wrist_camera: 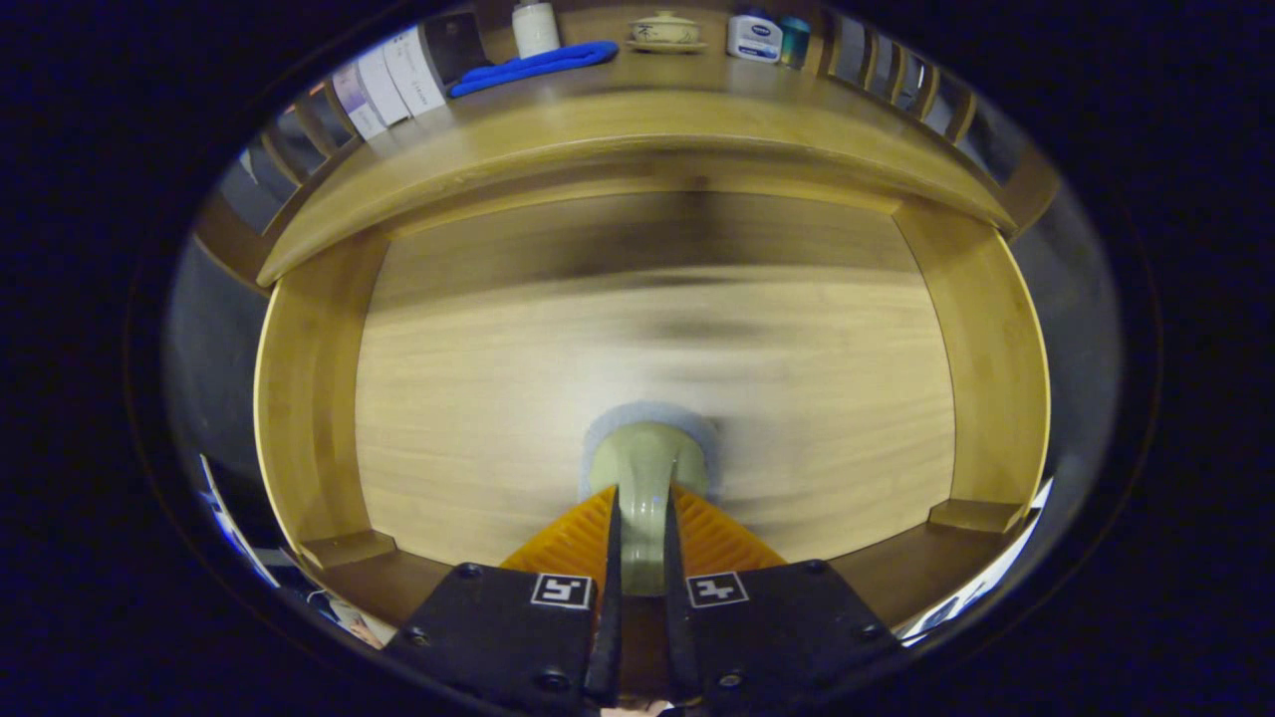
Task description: Pull open the drawer, take out the items inside it, and place them on the countertop above the cabinet.
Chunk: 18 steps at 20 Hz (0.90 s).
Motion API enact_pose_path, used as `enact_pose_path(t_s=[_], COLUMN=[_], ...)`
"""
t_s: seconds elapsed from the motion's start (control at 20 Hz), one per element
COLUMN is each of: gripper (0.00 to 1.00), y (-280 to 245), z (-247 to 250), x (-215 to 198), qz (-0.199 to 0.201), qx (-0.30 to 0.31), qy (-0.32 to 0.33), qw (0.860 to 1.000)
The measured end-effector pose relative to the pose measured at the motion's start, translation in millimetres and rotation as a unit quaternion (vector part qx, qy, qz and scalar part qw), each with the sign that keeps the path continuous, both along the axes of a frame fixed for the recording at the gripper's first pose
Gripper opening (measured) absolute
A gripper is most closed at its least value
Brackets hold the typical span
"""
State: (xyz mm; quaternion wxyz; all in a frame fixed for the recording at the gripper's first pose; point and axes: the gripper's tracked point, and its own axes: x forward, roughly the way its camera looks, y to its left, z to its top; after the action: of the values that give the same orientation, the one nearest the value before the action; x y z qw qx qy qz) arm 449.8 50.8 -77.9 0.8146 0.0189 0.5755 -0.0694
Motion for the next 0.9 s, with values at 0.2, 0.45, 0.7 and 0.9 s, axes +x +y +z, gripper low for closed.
enact_pose_path(t_s=[0.2, 0.45, 0.7, 0.9], gripper=[0.17, 0.16, 0.16, 0.16], y=[9.1, 6.5, 2.1, -3.8], z=[12.1, 57.7, 107.1, 150.0], x=[3.4, 9.8, 20.8, 42.7], qz=[0.011, 0.024, 0.041, 0.045], qx=[0.025, 0.026, 0.022, 0.017], qy=[-0.018, -0.056, -0.077, -0.09], qw=[0.999, 0.998, 0.996, 0.995])
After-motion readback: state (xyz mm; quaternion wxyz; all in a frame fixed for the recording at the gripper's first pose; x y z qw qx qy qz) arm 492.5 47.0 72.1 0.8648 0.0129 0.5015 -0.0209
